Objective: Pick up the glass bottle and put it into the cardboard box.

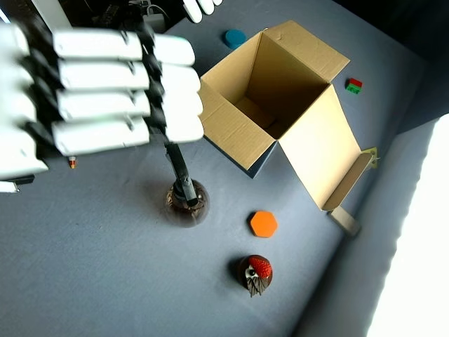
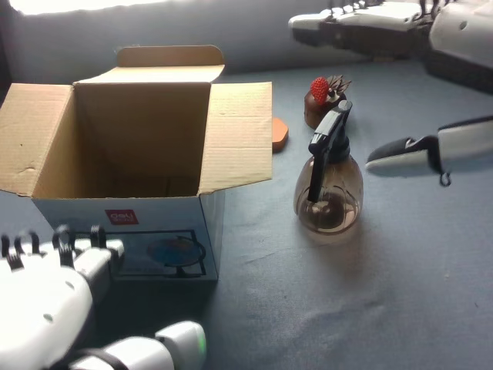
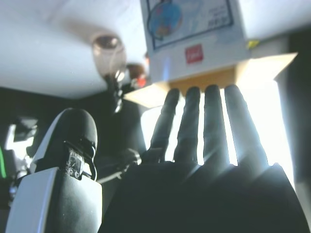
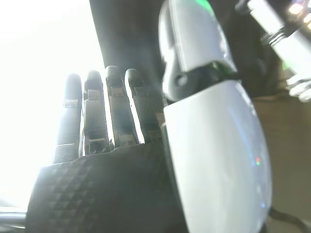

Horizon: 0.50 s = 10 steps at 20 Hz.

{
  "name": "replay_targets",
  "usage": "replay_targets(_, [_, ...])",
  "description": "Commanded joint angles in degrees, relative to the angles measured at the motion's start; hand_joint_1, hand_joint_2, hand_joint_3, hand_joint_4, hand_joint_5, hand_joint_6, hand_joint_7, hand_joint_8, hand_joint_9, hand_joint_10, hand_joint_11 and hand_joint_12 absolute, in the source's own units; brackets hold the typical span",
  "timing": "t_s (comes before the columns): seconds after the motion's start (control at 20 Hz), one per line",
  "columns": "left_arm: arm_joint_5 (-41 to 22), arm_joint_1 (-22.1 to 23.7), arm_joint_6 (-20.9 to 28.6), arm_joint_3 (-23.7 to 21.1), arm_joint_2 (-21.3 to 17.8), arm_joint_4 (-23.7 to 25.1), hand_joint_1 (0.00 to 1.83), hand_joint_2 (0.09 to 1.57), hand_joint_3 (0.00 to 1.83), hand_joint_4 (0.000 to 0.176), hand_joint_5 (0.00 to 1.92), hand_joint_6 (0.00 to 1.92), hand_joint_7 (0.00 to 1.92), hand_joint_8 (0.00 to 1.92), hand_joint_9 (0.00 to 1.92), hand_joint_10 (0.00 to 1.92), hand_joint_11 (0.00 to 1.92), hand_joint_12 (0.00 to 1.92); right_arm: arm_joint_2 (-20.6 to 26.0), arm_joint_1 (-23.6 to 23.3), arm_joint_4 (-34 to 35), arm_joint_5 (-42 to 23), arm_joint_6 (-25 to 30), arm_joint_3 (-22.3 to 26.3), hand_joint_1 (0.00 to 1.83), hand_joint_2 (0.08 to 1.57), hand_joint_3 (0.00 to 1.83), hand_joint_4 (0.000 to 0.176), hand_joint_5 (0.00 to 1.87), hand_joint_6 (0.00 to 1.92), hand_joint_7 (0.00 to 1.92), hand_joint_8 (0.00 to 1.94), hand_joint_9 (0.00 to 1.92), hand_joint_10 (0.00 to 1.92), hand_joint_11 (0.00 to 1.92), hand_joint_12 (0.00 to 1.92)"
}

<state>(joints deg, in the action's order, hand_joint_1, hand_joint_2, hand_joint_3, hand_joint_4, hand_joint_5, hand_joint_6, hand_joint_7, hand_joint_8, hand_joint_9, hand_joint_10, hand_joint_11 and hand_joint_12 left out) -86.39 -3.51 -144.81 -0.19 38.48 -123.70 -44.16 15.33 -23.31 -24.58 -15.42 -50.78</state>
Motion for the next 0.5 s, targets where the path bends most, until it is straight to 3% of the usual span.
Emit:
replay_targets(0.0, [1.0, -0.4, 1.6, -0.3, 0.3, 6.9, 0.0, 1.24, 0.01, 0.0, 0.04, 0.01, 0.02, 0.0, 0.0, 0.0, 0.0, 0.0, -0.1, -0.2, 1.3, -6.2, 1.5, -0.9, 1.07, 1.03, 0.0, 0.0, 0.15, 0.0, 0.18, 0.0, 0.17, 0.01, 0.0, 0.36])
replay_targets(0.1, [1.1, -2.1, 3.0, -0.2, 0.3, 7.6, 0.0, 1.24, 0.01, 0.0, 0.04, 0.0, 0.02, 0.0, 0.0, 0.0, 0.0, 0.0, -0.6, 0.1, 0.1, -6.1, 2.0, -2.5, 1.12, 1.01, 0.0, 0.0, 0.17, 0.01, 0.2, 0.01, 0.19, 0.01, 0.0, 0.35])
replay_targets(0.25, [3.5, -9.1, 12.7, 0.3, 0.6, 12.2, 0.0, 1.24, 0.01, 0.0, 0.04, 0.0, 0.02, 0.0, 0.0, 0.0, 0.0, 0.0, -2.7, -0.6, -8.9, -4.1, 14.4, -6.6, 1.06, 1.06, 0.01, 0.0, 0.15, 0.0, 0.19, 0.0, 0.18, 0.0, 0.0, 0.32])
replay_targets(0.45, [3.9, -13.6, 15.9, 0.8, 2.2, 15.6, 0.0, 1.24, 0.01, 0.0, 0.04, 0.0, 0.03, 0.01, 0.0, 0.0, 0.0, 0.0, -5.3, -2.9, -17.7, 0.7, 24.6, -10.2, 1.06, 1.04, 0.0, 0.0, 0.14, 0.0, 0.18, 0.0, 0.16, 0.01, 0.0, 0.3])
